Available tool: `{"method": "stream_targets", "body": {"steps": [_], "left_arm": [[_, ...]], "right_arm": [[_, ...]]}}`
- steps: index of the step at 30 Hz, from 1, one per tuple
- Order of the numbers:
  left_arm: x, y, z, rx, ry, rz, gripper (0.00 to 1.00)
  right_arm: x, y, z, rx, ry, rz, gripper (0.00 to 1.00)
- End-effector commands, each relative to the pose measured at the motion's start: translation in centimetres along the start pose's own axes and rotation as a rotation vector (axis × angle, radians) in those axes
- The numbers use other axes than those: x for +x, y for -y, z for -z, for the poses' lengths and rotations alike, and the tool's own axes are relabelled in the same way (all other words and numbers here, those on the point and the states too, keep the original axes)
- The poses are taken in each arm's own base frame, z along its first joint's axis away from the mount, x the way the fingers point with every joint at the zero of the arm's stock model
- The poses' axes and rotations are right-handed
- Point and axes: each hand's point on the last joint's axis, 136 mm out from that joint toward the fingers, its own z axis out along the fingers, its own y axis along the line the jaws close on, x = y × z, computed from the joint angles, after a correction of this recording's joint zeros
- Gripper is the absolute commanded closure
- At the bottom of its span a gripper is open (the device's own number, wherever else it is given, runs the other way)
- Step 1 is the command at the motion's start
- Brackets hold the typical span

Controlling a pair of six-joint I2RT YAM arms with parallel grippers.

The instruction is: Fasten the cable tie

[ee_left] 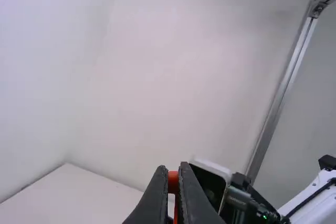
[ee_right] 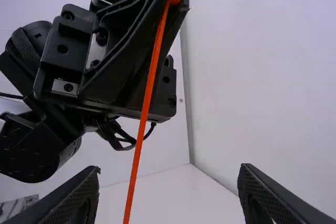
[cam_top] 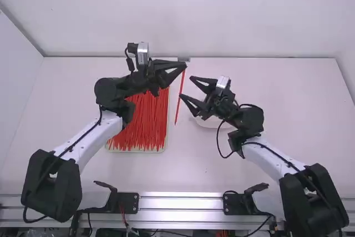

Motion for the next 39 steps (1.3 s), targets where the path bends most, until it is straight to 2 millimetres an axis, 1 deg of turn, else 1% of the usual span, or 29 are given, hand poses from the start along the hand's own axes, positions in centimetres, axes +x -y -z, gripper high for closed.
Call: {"method": "stream_targets", "body": {"steps": [1, 5, 10, 12, 13, 15, 16, 17, 18, 20, 21, 23, 24, 30, 32, 34, 35, 37, 38, 39], "left_arm": [[-0.7, 0.3, -0.6, 0.009, 0.018, -0.012, 0.98], [-0.1, 0.2, -1.3, 0.013, 0.025, -0.03, 0.98], [0.2, -0.6, -1.2, -0.005, 0.029, -0.019, 0.98], [0.4, -0.8, -1.2, -0.005, 0.024, -0.014, 0.98], [0.5, -0.7, -1.2, 0.002, 0.016, -0.015, 0.98], [0.6, -0.6, -1.2, 0.007, 0.01, -0.015, 0.98], [0.7, -0.6, -1.2, 0.006, 0.009, -0.021, 0.98], [0.7, -0.7, -1.2, 0.002, 0.007, -0.023, 0.98], [0.8, -0.6, -1.4, 0.005, 0.005, -0.027, 0.98], [0.9, -0.6, -1.4, 0.008, 0.004, -0.026, 0.98], [0.9, -0.6, -1.4, 0.007, 0.004, -0.026, 0.98], [0.8, -0.7, -1.3, 0.002, 0.006, -0.028, 0.98], [0.8, -0.8, -1.3, 0.002, 0.004, -0.026, 0.98], [1.0, -0.9, -1.3, -0.004, -0.003, -0.013, 0.98], [1.0, -1.1, -1.2, -0.008, -0.001, -0.015, 0.98], [0.9, -1.1, -1.2, -0.01, -0.001, -0.016, 0.98], [0.9, -1.1, -1.2, -0.01, -0.001, -0.016, 0.96], [1.0, -1.0, -1.3, -0.006, -0.002, -0.039, 0.85], [1.0, -1.0, -1.3, -0.006, -0.003, -0.041, 0.84], [1.1, -0.8, -1.3, 0.007, -0.014, -0.07, 0.76]], "right_arm": [[-1.0, -0.3, -0.4, -0.037, 0.011, -0.016, 0.3], [-0.8, -0.7, -0.6, -0.048, 0.005, -0.023, 0.3], [-0.6, -1.1, -0.8, -0.061, -0.001, -0.03, 0.3], [-0.5, -1.2, -0.6, -0.075, -0.009, -0.025, 0.34], [-0.5, -1.4, -0.6, -0.089, -0.016, -0.026, 0.38], [-0.5, -1.5, -0.6, -0.093, -0.017, -0.026, 0.41], [-0.4, -1.5, -0.6, -0.093, -0.017, -0.027, 0.47], [-0.4, -1.5, -0.6, -0.095, -0.018, -0.028, 0.5], [-0.4, -1.6, -0.6, -0.102, -0.021, -0.027, 0.57], [-0.3, -1.8, -0.5, -0.112, -0.026, -0.025, 0.66], [-0.3, -1.8, -0.5, -0.114, -0.027, -0.025, 0.75], [-0.3, -1.8, -0.5, -0.116, -0.029, -0.027, 0.88], [-0.3, -1.8, -0.5, -0.116, -0.029, -0.027, 1.0], [-0.3, -1.8, -0.5, -0.114, -0.029, -0.051, 1.0], [-0.3, -1.5, -0.3, -0.108, -0.031, -0.05, 1.0], [-0.5, -1.1, -0.2, -0.099, -0.032, -0.084, 1.0], [-0.6, -0.9, 0.0, -0.093, -0.031, -0.102, 1.0], [-0.9, -0.6, 0.5, -0.1, -0.036, -0.121, 1.0], [-1.0, -0.6, 0.6, -0.101, -0.036, -0.121, 1.0], [-1.3, -0.4, 0.9, -0.114, -0.047, -0.13, 1.0]]}}
